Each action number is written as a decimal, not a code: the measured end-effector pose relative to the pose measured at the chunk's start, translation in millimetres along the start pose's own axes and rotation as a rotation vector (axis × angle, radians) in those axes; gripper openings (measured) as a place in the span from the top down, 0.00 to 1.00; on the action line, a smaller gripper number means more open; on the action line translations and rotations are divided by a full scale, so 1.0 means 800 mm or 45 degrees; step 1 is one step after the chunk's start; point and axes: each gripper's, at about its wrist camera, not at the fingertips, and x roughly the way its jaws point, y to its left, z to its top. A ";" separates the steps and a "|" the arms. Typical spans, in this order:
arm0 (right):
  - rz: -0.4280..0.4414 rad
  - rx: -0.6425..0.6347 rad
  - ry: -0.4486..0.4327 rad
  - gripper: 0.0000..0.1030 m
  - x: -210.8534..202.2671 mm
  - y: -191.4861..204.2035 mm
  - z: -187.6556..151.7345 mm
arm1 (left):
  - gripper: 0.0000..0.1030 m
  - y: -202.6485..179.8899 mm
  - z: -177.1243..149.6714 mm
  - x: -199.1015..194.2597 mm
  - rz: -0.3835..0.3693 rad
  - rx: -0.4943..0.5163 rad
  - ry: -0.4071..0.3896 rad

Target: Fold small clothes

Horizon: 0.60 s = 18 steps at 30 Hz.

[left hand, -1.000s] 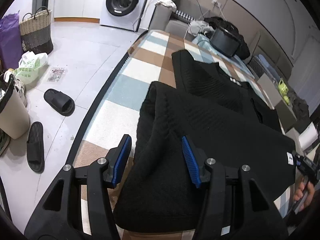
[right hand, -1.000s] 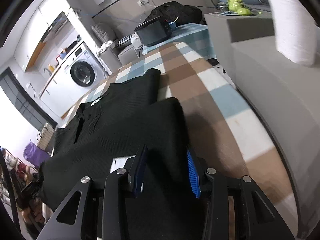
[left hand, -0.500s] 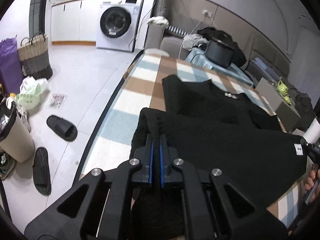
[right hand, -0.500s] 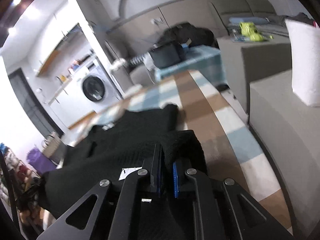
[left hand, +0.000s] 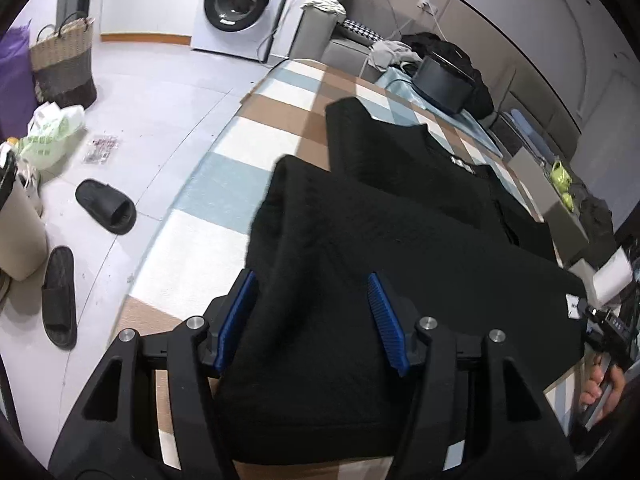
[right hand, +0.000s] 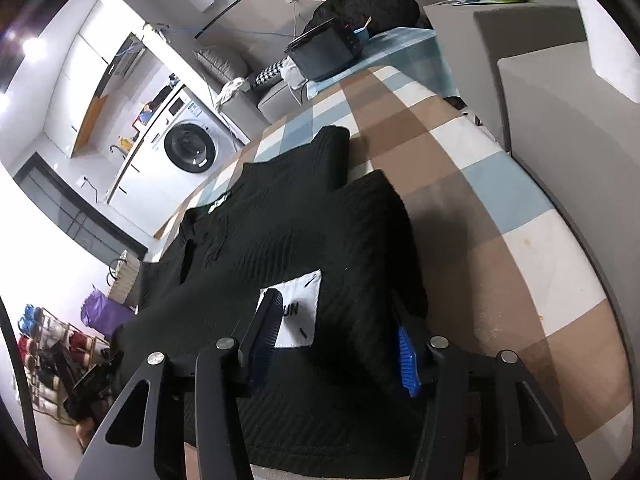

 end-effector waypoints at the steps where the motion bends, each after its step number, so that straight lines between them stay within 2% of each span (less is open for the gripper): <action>1: -0.013 -0.018 0.000 0.50 0.002 0.003 -0.001 | 0.48 -0.006 -0.002 0.001 0.005 0.023 -0.002; 3: -0.018 -0.038 0.014 0.50 0.007 0.009 -0.002 | 0.50 -0.018 -0.005 0.006 0.043 0.082 -0.001; 4: -0.024 -0.041 0.022 0.50 0.010 0.011 -0.002 | 0.57 -0.023 -0.008 0.006 0.060 0.110 -0.001; 5: -0.035 -0.045 0.024 0.55 0.011 0.012 -0.002 | 0.66 -0.028 -0.009 0.007 0.062 0.138 0.000; 6: -0.041 -0.070 0.030 0.67 0.014 0.016 -0.003 | 0.70 -0.032 -0.011 0.008 0.051 0.157 0.006; 7: -0.050 -0.095 0.042 0.70 0.016 0.019 -0.006 | 0.73 -0.034 -0.012 0.007 0.048 0.169 0.010; 10: -0.094 -0.151 0.046 0.72 0.019 0.027 -0.013 | 0.74 -0.037 -0.016 0.004 0.065 0.187 0.012; 18: -0.079 -0.161 0.082 0.73 0.008 0.025 -0.030 | 0.74 -0.030 -0.036 -0.017 0.067 0.208 0.013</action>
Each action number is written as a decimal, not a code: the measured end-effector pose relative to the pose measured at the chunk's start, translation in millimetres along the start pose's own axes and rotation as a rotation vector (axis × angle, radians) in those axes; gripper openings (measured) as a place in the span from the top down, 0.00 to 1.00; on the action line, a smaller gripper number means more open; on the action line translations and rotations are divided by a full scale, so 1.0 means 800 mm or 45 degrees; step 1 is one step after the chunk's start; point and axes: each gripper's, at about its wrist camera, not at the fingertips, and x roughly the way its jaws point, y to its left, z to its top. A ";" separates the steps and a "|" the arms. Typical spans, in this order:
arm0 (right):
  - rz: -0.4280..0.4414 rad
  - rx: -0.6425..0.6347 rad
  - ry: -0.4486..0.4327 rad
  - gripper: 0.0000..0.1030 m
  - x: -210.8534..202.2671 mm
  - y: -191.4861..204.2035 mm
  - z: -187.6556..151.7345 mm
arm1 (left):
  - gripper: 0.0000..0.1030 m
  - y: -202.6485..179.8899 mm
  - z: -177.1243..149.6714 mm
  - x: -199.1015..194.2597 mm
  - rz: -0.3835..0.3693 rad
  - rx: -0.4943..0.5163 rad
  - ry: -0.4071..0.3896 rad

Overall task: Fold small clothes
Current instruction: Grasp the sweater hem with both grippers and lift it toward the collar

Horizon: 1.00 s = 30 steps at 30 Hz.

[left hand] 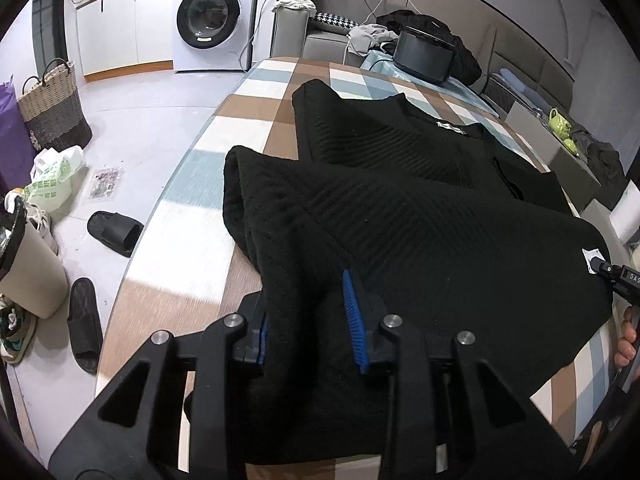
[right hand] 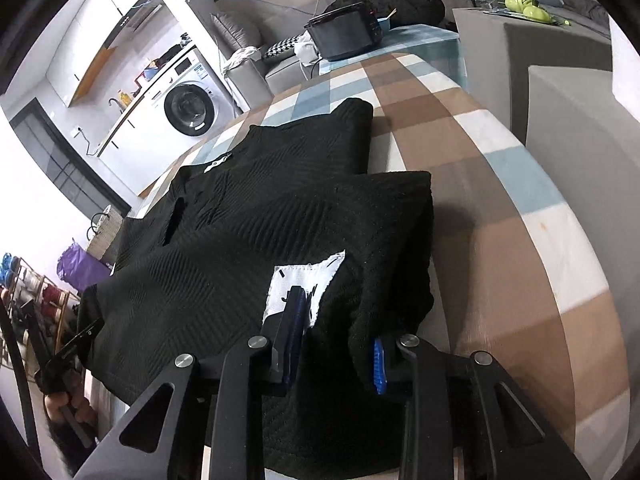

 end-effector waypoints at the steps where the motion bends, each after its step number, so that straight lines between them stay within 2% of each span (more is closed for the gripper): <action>1: 0.009 0.006 0.004 0.73 -0.002 -0.002 -0.003 | 0.74 0.002 -0.005 -0.005 -0.001 -0.002 0.001; 6: 0.046 0.024 0.029 0.73 -0.022 -0.007 -0.027 | 0.74 0.006 -0.028 -0.028 0.007 0.004 0.008; 10: 0.066 0.042 0.032 0.72 -0.039 -0.014 -0.042 | 0.68 0.014 -0.038 -0.041 0.003 -0.005 0.008; 15: 0.111 0.135 -0.075 0.66 -0.066 -0.039 -0.037 | 0.64 0.036 -0.036 -0.054 -0.045 -0.115 -0.009; 17: 0.100 0.183 -0.116 0.64 -0.072 -0.052 -0.031 | 0.64 0.043 -0.033 -0.057 -0.034 -0.136 -0.031; 19: 0.084 0.205 -0.120 0.64 -0.070 -0.061 -0.025 | 0.64 0.046 -0.031 -0.060 -0.024 -0.145 -0.050; 21: 0.094 0.194 -0.098 0.65 -0.063 -0.061 -0.020 | 0.69 0.048 -0.028 -0.060 -0.027 -0.156 -0.060; 22: 0.100 0.181 -0.086 0.67 -0.060 -0.057 -0.019 | 0.84 0.049 -0.027 -0.061 -0.028 -0.165 -0.074; 23: 0.120 0.161 -0.080 0.79 -0.060 -0.052 -0.020 | 0.94 0.048 -0.024 -0.060 -0.023 -0.164 -0.083; 24: 0.123 0.117 -0.088 0.89 -0.061 -0.044 -0.019 | 0.94 0.048 -0.022 -0.062 -0.020 -0.160 -0.094; 26: 0.088 0.045 -0.134 0.96 -0.065 -0.032 -0.016 | 0.96 0.047 -0.016 -0.072 -0.025 -0.166 -0.144; 30: 0.106 0.023 -0.282 0.97 -0.086 -0.020 0.008 | 0.97 0.039 0.009 -0.085 -0.043 -0.151 -0.220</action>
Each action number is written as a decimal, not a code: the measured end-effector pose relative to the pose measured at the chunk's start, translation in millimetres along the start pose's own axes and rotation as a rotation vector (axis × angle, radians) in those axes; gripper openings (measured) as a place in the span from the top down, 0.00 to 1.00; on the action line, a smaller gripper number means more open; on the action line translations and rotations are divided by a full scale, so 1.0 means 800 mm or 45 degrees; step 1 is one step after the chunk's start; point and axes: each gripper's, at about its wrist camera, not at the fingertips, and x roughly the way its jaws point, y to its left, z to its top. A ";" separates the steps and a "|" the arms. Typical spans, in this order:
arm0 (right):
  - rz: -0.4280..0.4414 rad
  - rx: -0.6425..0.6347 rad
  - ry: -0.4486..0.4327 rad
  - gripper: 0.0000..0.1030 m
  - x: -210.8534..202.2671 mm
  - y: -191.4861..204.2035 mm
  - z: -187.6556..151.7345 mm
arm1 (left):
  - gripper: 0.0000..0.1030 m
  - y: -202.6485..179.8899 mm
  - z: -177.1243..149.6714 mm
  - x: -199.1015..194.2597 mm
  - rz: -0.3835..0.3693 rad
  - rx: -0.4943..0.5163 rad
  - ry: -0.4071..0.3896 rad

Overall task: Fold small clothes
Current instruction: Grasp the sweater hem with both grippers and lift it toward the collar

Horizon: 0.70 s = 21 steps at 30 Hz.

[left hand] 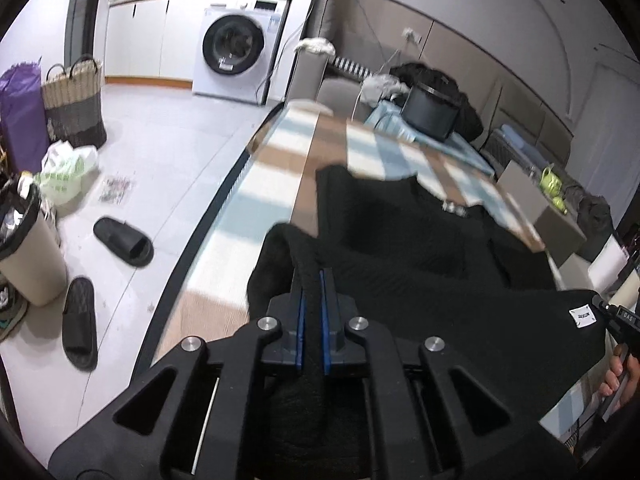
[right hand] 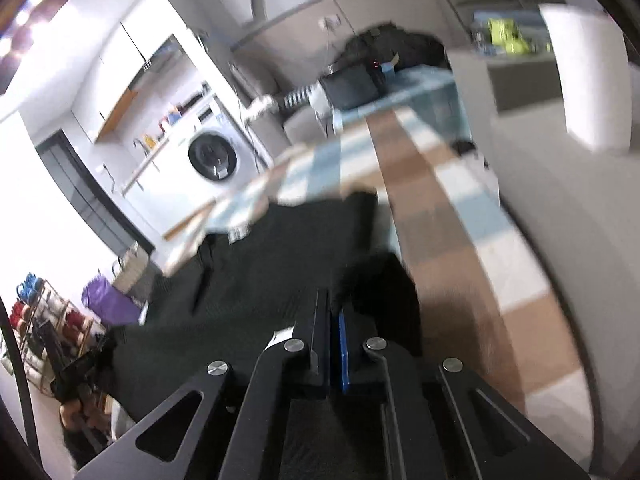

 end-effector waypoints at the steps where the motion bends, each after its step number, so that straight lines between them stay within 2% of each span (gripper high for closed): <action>1: 0.000 0.005 -0.034 0.97 -0.001 0.001 0.008 | 0.97 -0.003 0.009 0.002 -0.007 0.004 -0.015; 4: -0.031 0.052 -0.103 0.97 0.008 0.000 0.032 | 0.97 -0.007 0.034 0.020 0.006 -0.018 -0.035; 6: -0.074 0.113 -0.100 0.97 0.022 -0.007 0.041 | 0.97 -0.004 0.042 0.036 0.019 -0.040 -0.016; 9: -0.199 0.138 -0.011 0.96 0.056 -0.021 0.042 | 0.96 0.004 0.041 0.069 0.062 -0.063 0.076; 11: -0.264 0.166 0.091 0.90 0.073 -0.032 0.036 | 0.92 0.010 0.033 0.081 0.092 -0.081 0.143; 13: -0.238 0.204 0.140 0.85 0.071 -0.042 0.027 | 0.81 0.016 0.024 0.081 0.095 -0.100 0.170; 14: -0.219 0.208 0.135 0.78 0.064 -0.044 0.023 | 0.71 0.019 0.021 0.078 0.103 -0.106 0.167; 15: -0.196 0.216 0.122 0.72 0.051 -0.045 0.017 | 0.66 0.021 0.017 0.072 0.115 -0.112 0.157; 17: -0.125 0.247 0.122 0.68 0.029 -0.046 0.006 | 0.54 0.026 0.010 0.059 0.128 -0.122 0.136; 21: 0.025 0.268 0.161 0.62 -0.005 -0.034 -0.019 | 0.54 0.031 -0.004 0.036 0.092 -0.177 0.141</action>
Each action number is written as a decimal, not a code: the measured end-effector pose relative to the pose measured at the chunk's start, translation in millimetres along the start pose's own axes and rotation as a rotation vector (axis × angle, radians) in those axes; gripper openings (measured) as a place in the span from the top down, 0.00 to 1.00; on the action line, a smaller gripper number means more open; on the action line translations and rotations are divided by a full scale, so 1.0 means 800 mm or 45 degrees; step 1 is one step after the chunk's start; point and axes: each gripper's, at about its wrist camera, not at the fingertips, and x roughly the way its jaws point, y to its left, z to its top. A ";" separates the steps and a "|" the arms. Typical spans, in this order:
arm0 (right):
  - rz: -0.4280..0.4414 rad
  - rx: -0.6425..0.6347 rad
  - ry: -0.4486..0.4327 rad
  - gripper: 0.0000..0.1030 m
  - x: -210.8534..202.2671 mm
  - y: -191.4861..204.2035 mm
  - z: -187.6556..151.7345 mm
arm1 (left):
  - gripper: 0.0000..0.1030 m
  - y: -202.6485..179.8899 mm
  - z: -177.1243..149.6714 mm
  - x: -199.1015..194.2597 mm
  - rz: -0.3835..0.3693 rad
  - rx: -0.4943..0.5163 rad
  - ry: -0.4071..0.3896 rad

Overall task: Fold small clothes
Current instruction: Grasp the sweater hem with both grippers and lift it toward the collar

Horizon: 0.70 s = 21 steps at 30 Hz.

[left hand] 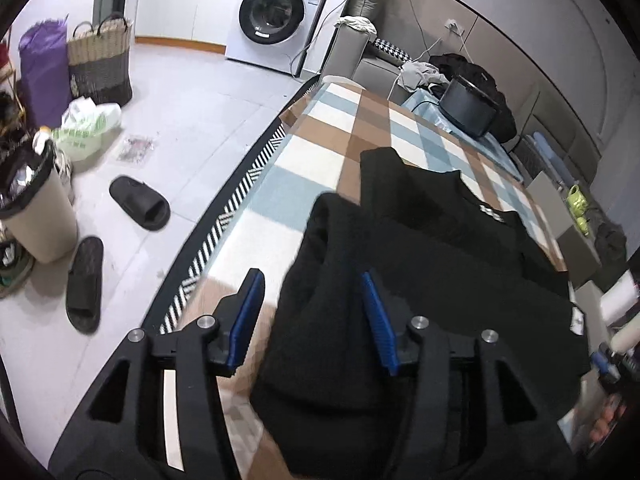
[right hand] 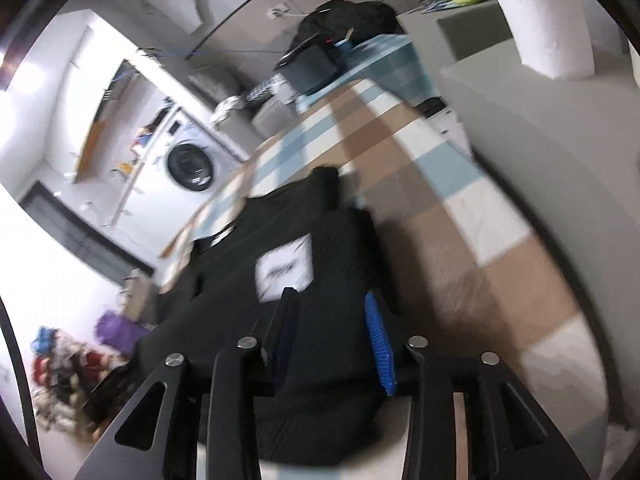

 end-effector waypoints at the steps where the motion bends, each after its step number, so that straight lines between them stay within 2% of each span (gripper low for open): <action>1: 0.034 0.000 0.025 0.61 -0.004 0.003 -0.007 | 0.53 0.000 -0.004 -0.006 -0.011 -0.007 0.000; 4: 0.146 0.031 0.106 0.59 -0.008 0.010 -0.027 | 0.50 -0.006 -0.019 -0.024 -0.041 0.002 0.006; 7: 0.183 0.008 0.219 0.58 0.004 0.024 -0.033 | 0.47 -0.015 -0.030 -0.036 -0.060 0.029 0.016; 12: 0.134 0.046 0.396 0.58 0.028 0.026 -0.050 | 0.44 -0.021 -0.043 -0.051 -0.105 0.037 0.047; 17: 0.156 0.122 0.363 0.58 0.032 0.015 -0.048 | 0.44 -0.023 -0.053 -0.053 -0.122 0.050 0.080; 21: 0.147 0.197 0.269 0.57 0.040 0.014 -0.037 | 0.44 -0.023 -0.054 -0.054 -0.145 0.045 0.093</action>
